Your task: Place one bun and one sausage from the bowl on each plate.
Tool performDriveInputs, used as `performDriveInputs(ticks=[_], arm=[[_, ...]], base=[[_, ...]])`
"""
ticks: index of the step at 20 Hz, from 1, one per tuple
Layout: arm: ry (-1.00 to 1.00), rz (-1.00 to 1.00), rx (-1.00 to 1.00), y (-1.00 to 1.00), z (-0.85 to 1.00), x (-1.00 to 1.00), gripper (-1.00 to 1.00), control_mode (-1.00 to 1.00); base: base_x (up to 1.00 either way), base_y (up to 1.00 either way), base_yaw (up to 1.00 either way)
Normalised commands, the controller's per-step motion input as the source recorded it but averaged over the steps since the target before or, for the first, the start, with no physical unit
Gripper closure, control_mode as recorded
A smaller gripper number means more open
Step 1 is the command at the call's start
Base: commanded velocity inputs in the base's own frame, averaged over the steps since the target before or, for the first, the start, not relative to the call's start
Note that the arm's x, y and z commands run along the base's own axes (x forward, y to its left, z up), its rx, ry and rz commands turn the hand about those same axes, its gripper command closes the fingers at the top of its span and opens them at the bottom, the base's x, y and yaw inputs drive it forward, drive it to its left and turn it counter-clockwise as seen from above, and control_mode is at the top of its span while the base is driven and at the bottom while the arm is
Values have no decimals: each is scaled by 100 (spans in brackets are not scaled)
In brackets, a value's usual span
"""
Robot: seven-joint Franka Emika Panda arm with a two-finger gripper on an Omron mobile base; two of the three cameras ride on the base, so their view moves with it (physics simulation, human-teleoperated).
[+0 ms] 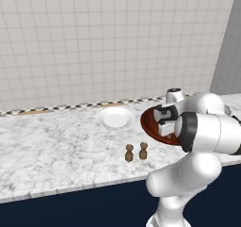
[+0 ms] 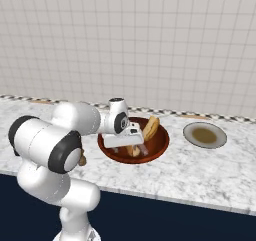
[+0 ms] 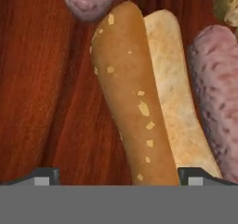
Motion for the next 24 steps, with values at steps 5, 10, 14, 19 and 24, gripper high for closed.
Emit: performDriveInputs(ticks=[5,10,14,19,24], arm=[[3,0,0,-1,-13,16,100,-100],[-5,7,0,10,5,-1,100,-100],[-19,19,2,38,25,2,100,-100],[-16,19,10,31,62,7,100,-100],[-5,28,20,77,82,55,100,-100]], base=[[0,0,0],[0,0,0],[0,0,0],[0,0,0],[0,0,0]])
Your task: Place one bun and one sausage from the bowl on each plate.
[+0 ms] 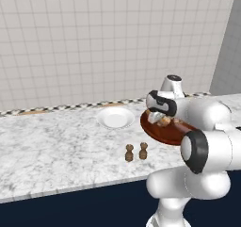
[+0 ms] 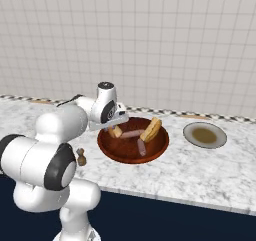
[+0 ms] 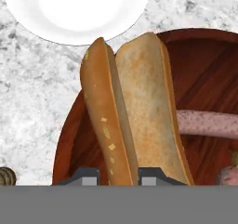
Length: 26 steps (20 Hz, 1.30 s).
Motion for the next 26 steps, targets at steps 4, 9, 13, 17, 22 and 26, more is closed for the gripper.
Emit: performDriveInputs(ticks=[4,9,13,17,22,26], arm=[[0,32,8,96,37,88,100,-100],[-1,17,-1,100,-2,81,100,-100],[0,1,-8,95,-51,42,100,-100],[-1,0,-4,59,-49,39,100,-100],[-1,-6,0,15,-16,15,-100,-100],[-9,-9,0,0,-2,0,-100,-100]], base=[[0,0,0],[0,0,0],[0,0,0],[0,0,0],[0,0,0],[0,0,0]])
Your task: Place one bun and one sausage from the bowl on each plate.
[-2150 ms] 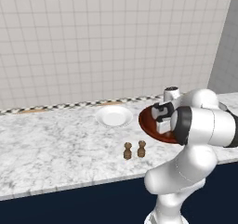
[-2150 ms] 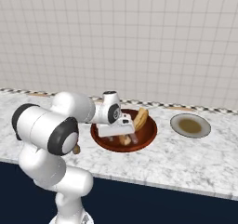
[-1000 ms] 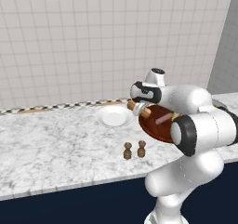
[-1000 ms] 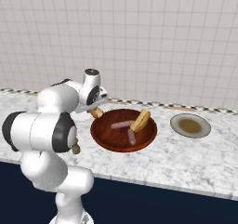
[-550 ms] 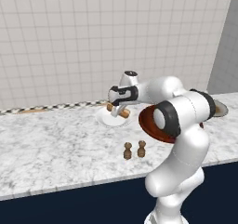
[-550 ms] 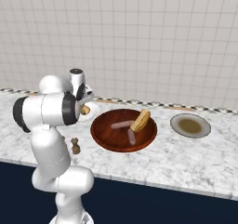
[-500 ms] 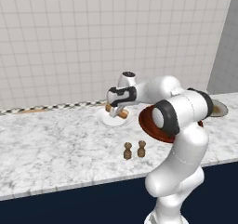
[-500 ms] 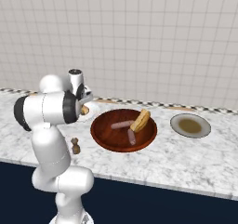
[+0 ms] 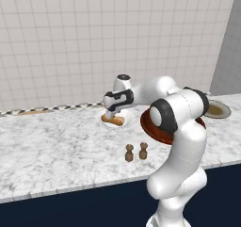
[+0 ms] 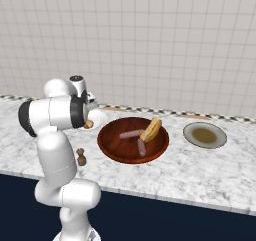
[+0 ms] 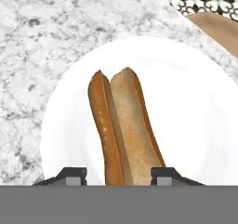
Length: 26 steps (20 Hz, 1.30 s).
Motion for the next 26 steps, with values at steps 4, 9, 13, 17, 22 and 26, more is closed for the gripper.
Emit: performDriveInputs(ticks=[4,9,13,17,22,26], arm=[[-15,-9,0,-7,16,-8,-100,-100],[14,-53,1,-99,45,-4,-100,-100],[33,-67,0,-91,21,0,-100,-100],[22,-45,0,-93,-1,-27,-100,-100],[1,-28,0,-76,-25,-48,-100,-100],[0,-34,0,-59,-48,-3,-100,-100]], base=[[0,0,0],[0,0,0],[0,0,0],[0,0,0],[0,0,0],[0,0,0]])
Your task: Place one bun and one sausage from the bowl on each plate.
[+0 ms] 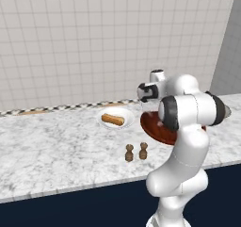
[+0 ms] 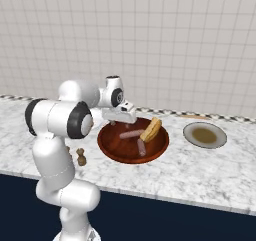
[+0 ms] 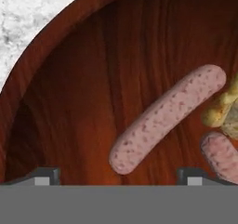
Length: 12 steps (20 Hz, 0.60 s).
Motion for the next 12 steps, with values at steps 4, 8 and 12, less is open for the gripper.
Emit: performDriveInputs(ticks=[4,8,12], arm=[[0,-35,0,-45,-44,22,-100,-100],[0,-30,0,-27,-22,0,-100,-100],[-1,-26,0,-9,-25,0,-100,-100]], base=[[0,0,0],[0,0,0],[0,0,0]])
